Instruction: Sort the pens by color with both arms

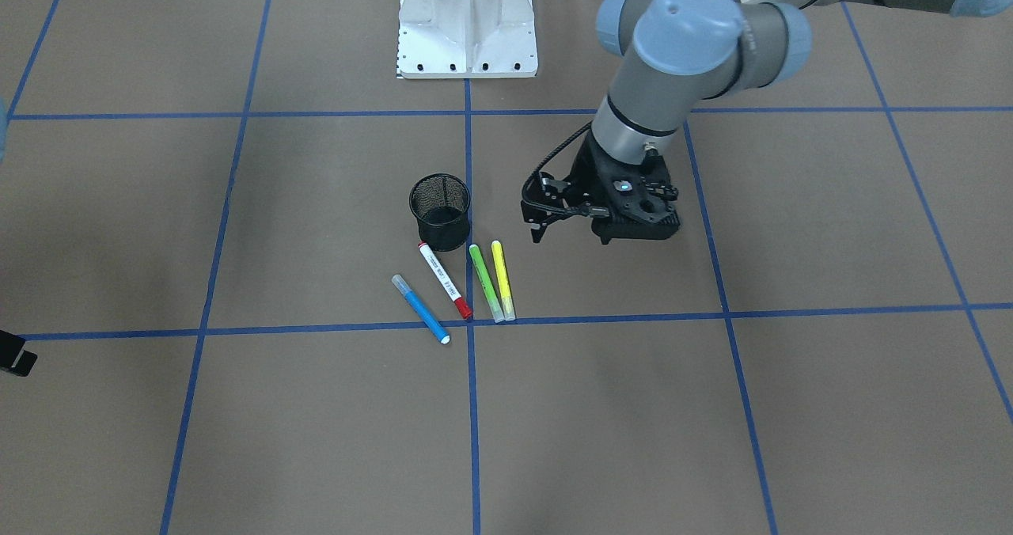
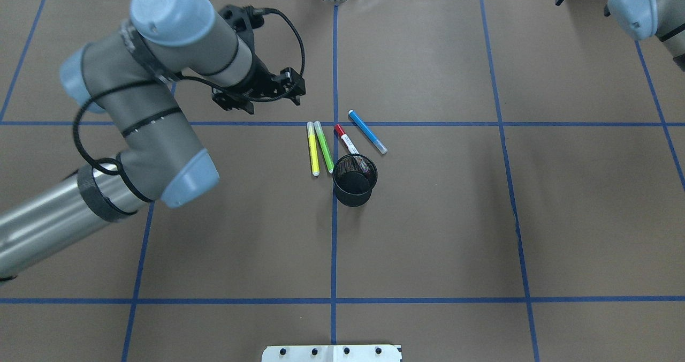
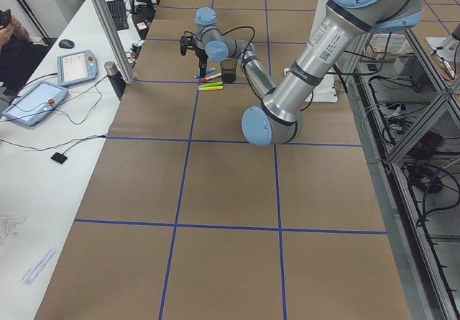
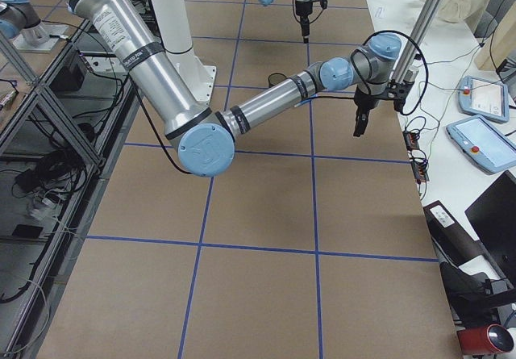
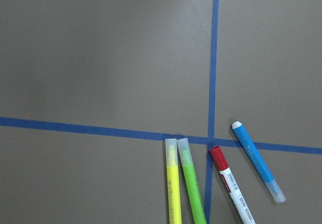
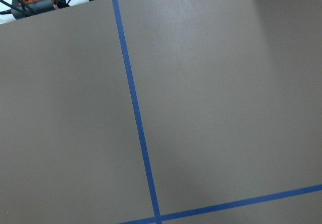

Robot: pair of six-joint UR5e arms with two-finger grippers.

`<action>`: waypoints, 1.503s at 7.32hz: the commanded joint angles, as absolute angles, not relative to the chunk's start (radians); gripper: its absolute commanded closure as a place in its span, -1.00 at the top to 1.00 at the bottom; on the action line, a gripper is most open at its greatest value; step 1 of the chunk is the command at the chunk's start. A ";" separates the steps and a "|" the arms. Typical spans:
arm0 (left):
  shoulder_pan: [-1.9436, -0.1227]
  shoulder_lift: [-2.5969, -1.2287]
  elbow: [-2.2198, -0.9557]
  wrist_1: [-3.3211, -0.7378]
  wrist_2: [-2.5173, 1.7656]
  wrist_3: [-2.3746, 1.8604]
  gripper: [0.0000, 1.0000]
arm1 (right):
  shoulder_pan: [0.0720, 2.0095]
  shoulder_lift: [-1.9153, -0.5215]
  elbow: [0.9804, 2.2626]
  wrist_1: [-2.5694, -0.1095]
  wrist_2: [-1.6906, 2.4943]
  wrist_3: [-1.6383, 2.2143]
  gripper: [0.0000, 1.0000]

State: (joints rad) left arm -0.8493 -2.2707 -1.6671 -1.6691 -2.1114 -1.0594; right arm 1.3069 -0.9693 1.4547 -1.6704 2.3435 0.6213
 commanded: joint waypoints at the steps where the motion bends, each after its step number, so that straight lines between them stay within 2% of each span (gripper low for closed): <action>1: -1.065 -2.196 -1.669 -1.574 -2.213 -0.661 0.99 | 1.382 -0.989 1.370 -1.617 2.394 0.412 0.97; 4: -1.367 -1.964 -1.669 -1.582 -2.391 -0.204 0.99 | 1.485 -1.127 1.397 -1.546 2.457 0.187 0.97; 6: -1.548 -1.849 -1.642 -1.586 -2.399 0.024 0.99 | 1.547 -1.251 1.500 -1.539 2.418 0.033 0.98; 8: -1.650 -1.778 -1.606 -1.589 -2.449 0.104 0.99 | 1.565 -1.410 1.596 -1.554 2.378 -0.014 0.98; 10: -1.713 -1.666 -1.621 -1.589 -2.453 0.193 0.99 | 1.569 -1.567 1.756 -1.555 2.339 -0.014 0.98; 11: -1.744 -1.628 -1.629 -1.589 -2.453 0.221 0.99 | 1.574 -1.625 1.790 -1.542 2.342 -0.026 0.98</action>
State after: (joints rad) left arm -1.7050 -1.6834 -1.6198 -1.5886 -2.4506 0.1825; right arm 1.5679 -1.5431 1.7247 -1.5506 2.3485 -0.0152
